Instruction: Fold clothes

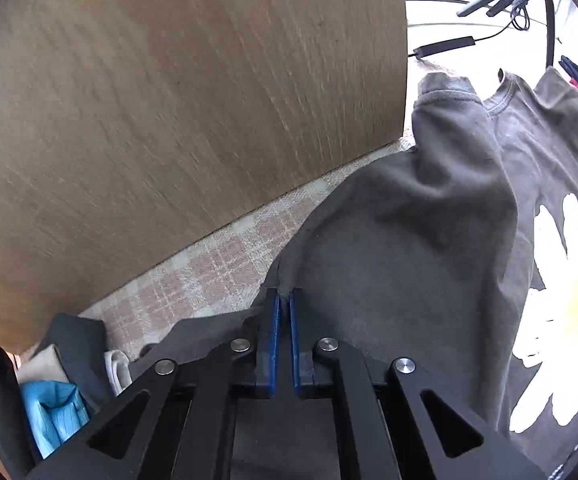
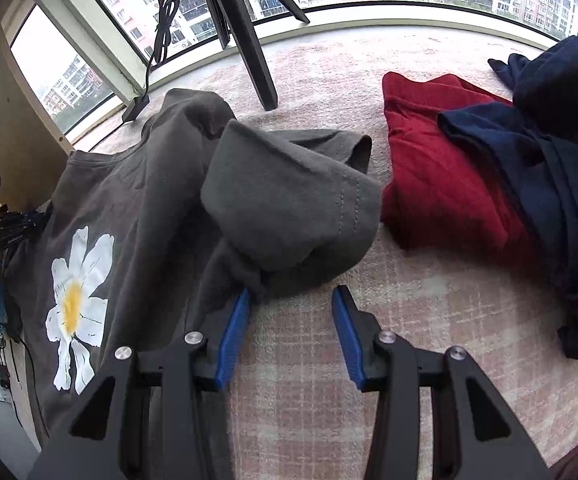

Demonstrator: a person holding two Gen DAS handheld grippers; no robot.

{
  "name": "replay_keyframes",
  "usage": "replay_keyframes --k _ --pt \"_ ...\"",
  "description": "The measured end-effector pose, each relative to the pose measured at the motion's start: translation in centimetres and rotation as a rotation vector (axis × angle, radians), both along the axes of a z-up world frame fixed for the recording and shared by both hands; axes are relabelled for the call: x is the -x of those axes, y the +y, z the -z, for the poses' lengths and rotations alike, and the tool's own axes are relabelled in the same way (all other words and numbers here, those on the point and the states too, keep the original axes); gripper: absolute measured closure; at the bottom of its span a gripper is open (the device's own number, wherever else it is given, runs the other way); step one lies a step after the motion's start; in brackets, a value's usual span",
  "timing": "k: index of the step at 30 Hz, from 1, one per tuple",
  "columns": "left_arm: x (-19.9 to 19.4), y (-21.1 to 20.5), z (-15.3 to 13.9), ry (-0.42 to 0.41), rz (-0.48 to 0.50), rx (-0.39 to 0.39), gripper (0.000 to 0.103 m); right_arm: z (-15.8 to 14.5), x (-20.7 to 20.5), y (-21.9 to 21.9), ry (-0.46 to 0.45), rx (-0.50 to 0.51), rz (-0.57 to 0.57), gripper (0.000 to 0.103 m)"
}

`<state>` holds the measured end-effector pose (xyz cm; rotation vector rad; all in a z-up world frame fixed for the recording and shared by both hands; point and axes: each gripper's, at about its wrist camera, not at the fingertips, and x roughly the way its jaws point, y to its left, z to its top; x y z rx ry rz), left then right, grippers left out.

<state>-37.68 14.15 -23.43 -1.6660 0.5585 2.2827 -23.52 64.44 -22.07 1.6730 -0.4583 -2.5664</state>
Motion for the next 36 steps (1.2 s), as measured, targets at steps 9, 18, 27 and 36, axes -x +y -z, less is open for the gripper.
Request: replay_keyframes --k 9,18,27,36 --pt "-0.3 -1.4 -1.2 0.113 -0.051 0.158 0.099 0.0 0.5 0.4 0.012 -0.042 0.012 0.060" --pt "0.0 -2.8 -0.8 0.137 -0.108 0.197 0.099 -0.4 0.3 1.8 0.035 0.117 0.010 0.053" --pt "-1.1 -3.7 -1.4 0.130 -0.102 0.202 0.099 -1.0 -0.9 0.6 0.143 0.144 0.045 0.093" --pt "-0.2 -3.8 0.1 0.111 -0.126 0.205 0.098 -0.5 -4.4 2.0 0.056 0.020 0.139 0.085"
